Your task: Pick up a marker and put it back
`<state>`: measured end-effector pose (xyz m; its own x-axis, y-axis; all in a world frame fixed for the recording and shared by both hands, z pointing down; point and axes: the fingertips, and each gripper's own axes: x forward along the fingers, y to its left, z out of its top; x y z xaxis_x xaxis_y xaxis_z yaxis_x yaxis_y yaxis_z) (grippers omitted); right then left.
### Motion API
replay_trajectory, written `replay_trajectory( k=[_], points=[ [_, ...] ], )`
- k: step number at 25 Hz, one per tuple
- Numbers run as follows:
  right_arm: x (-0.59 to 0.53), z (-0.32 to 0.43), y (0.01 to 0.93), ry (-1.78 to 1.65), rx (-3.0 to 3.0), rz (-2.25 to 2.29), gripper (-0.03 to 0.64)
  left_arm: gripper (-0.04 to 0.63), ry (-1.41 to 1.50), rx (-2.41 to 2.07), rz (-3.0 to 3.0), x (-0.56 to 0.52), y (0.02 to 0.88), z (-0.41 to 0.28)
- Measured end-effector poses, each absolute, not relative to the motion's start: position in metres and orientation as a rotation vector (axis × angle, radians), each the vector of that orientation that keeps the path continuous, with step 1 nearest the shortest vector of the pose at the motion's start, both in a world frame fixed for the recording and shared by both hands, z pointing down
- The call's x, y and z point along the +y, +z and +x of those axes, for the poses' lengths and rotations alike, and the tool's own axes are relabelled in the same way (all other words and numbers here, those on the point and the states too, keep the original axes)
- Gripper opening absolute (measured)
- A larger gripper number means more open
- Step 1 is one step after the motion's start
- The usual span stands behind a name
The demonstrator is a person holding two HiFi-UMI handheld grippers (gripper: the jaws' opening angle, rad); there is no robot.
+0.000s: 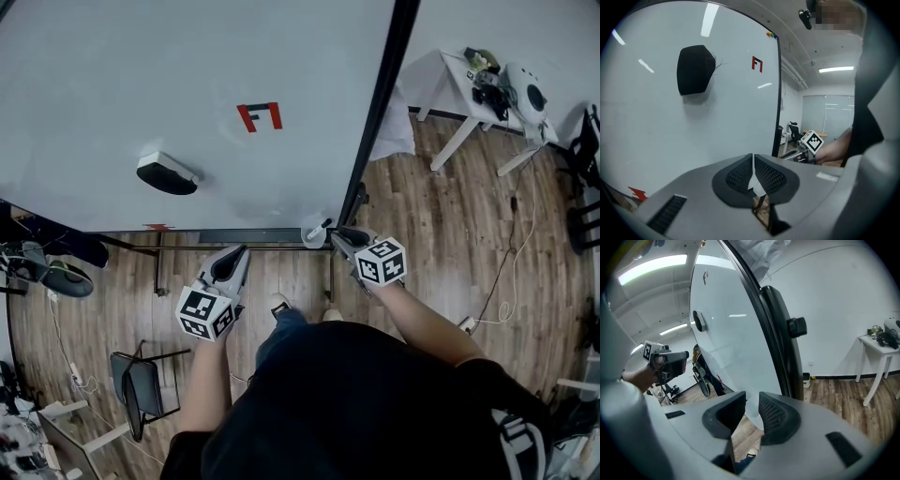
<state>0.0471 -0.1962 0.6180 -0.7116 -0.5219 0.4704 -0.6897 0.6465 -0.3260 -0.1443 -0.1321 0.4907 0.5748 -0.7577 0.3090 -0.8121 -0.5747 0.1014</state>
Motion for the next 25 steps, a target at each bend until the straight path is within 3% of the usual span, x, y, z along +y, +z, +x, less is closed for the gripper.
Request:
replay_trajectory(
  k=[25],
  points=[
    [-0.229,0.028,0.688,0.884,-2.384,1.086,0.114,0.026,0.394,-1.183,2.556,-0.159,0.528,-0.169]
  ],
)
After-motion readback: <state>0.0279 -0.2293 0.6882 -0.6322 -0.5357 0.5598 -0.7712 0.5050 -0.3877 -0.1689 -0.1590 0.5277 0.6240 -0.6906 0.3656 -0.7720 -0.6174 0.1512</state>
